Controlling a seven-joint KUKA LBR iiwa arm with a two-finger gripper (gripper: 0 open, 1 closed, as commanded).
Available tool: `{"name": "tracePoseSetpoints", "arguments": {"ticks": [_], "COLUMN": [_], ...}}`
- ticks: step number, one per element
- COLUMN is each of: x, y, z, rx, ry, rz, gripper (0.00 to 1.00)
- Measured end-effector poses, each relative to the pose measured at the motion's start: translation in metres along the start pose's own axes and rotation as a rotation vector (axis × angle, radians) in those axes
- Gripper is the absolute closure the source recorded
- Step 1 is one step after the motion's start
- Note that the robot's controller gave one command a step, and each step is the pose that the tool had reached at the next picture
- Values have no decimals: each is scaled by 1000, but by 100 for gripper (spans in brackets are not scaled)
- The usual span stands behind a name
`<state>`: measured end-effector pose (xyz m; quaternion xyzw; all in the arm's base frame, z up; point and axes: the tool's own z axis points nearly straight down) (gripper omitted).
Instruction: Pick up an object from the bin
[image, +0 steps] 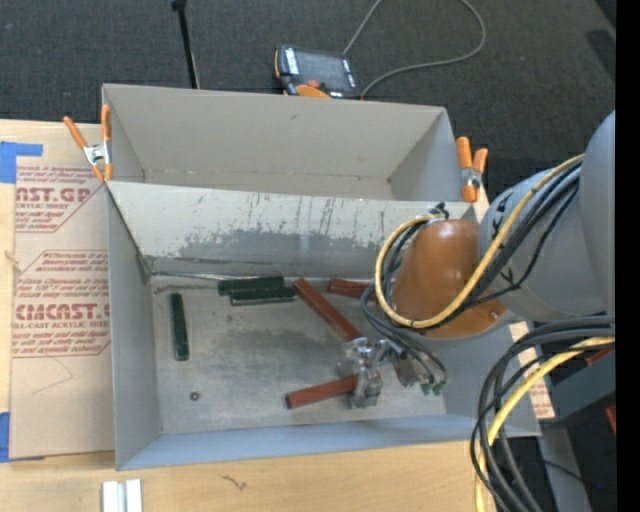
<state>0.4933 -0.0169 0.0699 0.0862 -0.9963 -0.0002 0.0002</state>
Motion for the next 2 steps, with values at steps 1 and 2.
{"name": "tracePoseSetpoints", "arguments": {"ticks": [1,2], "x": [-22,-48], "y": [47,10], "z": [-98,-180], "rx": [0,3], "ry": [-9,-12], "rz": [-74,-45], "gripper": [100,100]}}
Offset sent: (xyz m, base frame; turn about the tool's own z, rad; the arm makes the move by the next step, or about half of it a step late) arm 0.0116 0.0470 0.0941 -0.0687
